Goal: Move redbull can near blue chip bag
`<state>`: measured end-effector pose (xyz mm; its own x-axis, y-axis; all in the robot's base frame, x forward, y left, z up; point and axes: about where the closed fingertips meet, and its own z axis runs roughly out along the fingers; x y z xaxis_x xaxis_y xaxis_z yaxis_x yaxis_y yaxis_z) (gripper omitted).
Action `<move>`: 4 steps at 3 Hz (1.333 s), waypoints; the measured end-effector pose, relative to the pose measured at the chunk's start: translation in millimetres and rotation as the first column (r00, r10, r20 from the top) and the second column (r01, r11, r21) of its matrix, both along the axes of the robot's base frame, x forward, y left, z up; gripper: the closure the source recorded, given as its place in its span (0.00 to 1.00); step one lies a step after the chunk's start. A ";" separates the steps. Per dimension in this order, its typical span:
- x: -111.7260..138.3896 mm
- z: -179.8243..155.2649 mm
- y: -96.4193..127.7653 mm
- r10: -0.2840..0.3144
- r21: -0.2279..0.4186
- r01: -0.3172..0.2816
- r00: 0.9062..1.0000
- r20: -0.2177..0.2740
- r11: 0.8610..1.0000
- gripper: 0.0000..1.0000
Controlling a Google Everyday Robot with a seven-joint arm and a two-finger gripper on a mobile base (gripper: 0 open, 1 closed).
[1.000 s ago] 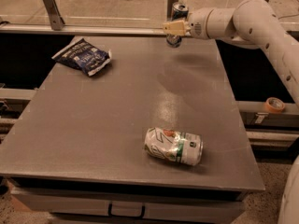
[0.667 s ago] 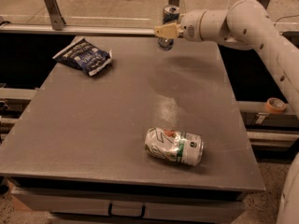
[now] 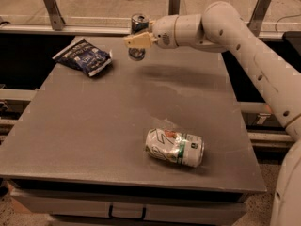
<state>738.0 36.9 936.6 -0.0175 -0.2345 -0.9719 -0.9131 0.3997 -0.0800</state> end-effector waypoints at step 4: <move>-19.1 -54.6 81.3 0.136 -0.086 -0.136 0.991 -0.015 0.987 0.59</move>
Offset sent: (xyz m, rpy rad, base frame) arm -0.0204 0.0687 -0.0471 -0.0776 0.0075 0.1274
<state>718.9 118.2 882.0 0.0117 -0.3186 -0.9478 -0.9594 0.2637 -0.1005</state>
